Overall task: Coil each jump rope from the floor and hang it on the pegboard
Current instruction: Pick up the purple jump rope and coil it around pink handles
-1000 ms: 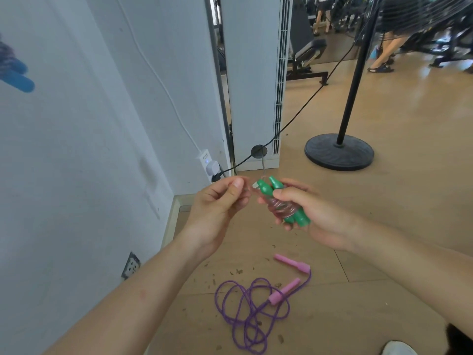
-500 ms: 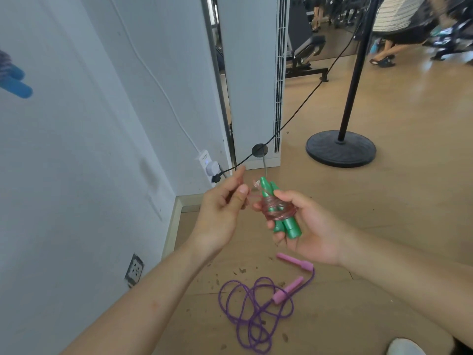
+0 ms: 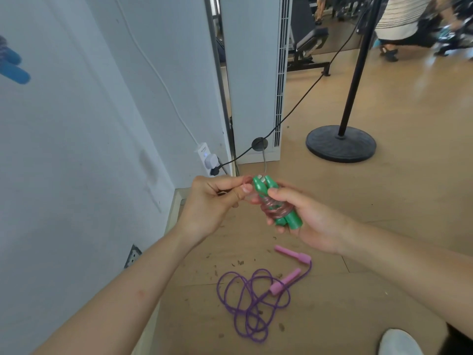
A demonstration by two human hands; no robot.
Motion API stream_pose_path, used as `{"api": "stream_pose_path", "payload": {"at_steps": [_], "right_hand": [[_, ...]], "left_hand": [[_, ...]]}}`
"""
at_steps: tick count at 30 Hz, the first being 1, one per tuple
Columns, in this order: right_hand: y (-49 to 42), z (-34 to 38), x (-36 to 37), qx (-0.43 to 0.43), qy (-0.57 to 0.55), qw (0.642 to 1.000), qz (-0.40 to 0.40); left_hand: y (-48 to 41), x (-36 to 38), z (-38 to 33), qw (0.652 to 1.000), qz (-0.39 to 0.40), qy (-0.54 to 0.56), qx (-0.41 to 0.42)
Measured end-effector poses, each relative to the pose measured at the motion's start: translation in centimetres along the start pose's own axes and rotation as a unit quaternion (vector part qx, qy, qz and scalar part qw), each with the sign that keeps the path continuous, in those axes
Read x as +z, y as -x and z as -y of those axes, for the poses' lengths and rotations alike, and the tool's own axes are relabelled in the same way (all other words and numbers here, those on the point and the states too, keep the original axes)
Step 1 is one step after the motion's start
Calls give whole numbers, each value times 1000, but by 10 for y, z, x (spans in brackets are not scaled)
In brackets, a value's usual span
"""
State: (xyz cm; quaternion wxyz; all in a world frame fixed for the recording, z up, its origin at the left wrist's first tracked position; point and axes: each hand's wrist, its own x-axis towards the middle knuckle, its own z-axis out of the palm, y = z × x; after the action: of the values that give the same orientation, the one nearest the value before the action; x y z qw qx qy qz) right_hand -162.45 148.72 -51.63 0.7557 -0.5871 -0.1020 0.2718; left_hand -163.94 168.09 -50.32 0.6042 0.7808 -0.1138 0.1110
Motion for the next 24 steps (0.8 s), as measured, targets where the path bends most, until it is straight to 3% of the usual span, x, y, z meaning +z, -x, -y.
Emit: {"api": "stream_pose_path", "payload": {"at_steps": [7,12,21,24], "right_hand": [[-1,-6,0,-11,50,997,-51],[-5,-12,0,-16,64,995,-69],[-12,-17,-2,-44,114,986,-110],[-11,-17,-1,-55,135,983,-109]], "left_hand": [[1,-10,4,996,60,-68,5],[4,-11,3,995,72,-57,-27],[5,-6,-1,989,-20,77,-123],[7,-5,-1,993,-33,49,-106]]}}
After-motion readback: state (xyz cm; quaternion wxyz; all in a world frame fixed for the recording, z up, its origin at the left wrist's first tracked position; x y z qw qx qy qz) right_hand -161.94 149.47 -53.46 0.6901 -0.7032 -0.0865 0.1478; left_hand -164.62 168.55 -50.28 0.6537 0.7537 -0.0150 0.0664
